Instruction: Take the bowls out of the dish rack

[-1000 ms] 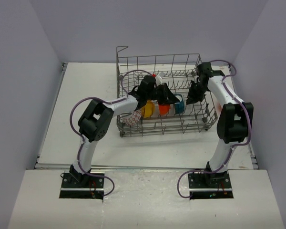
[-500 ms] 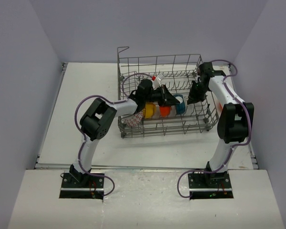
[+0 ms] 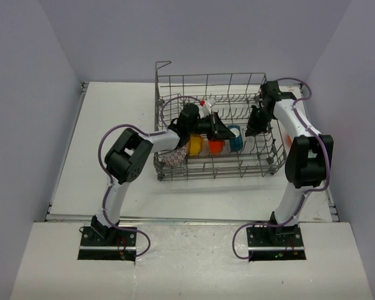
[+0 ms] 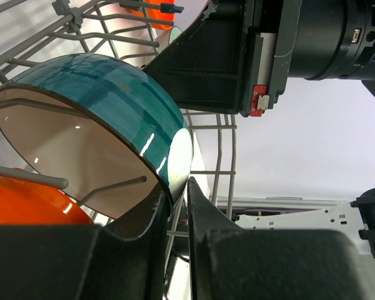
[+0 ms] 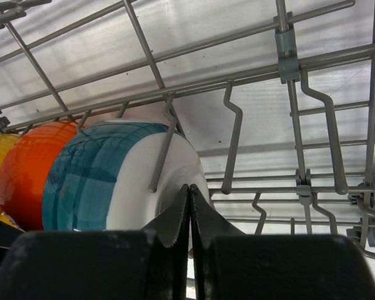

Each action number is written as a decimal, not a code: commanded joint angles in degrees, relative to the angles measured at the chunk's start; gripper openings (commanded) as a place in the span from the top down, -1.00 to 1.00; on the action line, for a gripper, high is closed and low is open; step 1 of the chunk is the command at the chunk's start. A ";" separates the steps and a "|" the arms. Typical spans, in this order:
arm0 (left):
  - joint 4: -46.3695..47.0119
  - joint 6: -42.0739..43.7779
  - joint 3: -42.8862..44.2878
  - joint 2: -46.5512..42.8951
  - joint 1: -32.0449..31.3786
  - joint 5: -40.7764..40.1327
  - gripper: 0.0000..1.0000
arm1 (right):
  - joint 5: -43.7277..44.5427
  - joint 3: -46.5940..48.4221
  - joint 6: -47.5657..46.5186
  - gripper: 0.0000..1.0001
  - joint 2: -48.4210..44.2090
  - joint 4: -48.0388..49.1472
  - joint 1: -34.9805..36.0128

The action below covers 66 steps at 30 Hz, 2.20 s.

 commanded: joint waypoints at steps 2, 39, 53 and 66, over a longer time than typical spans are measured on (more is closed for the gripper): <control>11.96 5.58 5.83 -0.73 -0.02 3.66 1.00 | -4.25 1.75 1.37 1.00 -2.12 0.54 1.39; -2.28 8.40 16.29 5.25 1.92 1.64 1.00 | -16.47 -1.68 3.22 1.00 -8.45 4.14 1.83; 0.09 10.07 13.74 1.74 2.09 0.76 1.00 | -5.50 0.34 4.09 1.00 -12.49 2.83 1.92; -3.33 12.96 15.41 -1.17 2.88 0.85 1.00 | 14.74 9.31 2.08 0.43 -13.63 -4.21 -2.29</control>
